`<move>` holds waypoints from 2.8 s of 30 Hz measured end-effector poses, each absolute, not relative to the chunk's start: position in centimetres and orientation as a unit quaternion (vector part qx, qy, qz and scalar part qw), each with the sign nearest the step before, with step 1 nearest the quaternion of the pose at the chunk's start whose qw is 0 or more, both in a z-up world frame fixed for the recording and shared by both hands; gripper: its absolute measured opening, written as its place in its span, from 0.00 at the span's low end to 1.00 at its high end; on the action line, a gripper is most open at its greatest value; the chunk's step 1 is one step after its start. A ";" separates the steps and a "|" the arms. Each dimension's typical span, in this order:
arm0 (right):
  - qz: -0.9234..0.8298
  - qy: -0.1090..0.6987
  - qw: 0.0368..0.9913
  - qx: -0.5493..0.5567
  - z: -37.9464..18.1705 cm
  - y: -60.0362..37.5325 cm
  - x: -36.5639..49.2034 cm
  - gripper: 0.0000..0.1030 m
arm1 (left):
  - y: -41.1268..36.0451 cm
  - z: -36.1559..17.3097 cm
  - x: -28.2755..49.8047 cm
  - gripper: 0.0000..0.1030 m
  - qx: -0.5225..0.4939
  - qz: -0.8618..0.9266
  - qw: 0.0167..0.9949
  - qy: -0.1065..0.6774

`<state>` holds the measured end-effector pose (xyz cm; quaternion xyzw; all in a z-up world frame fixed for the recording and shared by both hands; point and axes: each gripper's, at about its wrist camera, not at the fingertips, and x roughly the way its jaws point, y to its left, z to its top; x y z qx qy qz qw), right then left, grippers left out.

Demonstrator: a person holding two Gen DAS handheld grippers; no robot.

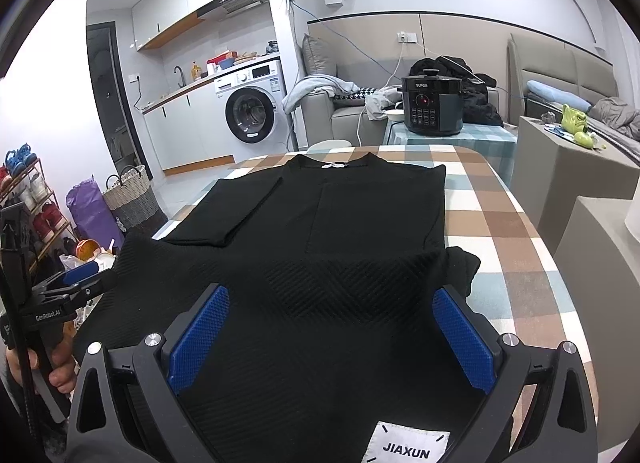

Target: Fold small clothes

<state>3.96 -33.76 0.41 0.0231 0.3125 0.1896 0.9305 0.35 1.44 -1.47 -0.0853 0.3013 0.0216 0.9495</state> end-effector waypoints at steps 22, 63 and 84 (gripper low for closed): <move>0.184 0.320 0.929 0.033 0.1 -34.4 4.2 1.00 | 1.6 -1.5 0.4 0.99 -0.086 0.025 0.948 0.304; 0.155 0.401 0.903 0.017 1.7 -28.4 14.9 0.95 | 3.9 3.0 5.5 0.99 -0.101 0.042 0.945 0.308; 0.120 0.498 0.853 -0.102 -7.9 -22.1 22.9 0.69 | 7.9 -1.0 12.1 0.87 -0.137 0.025 0.930 0.339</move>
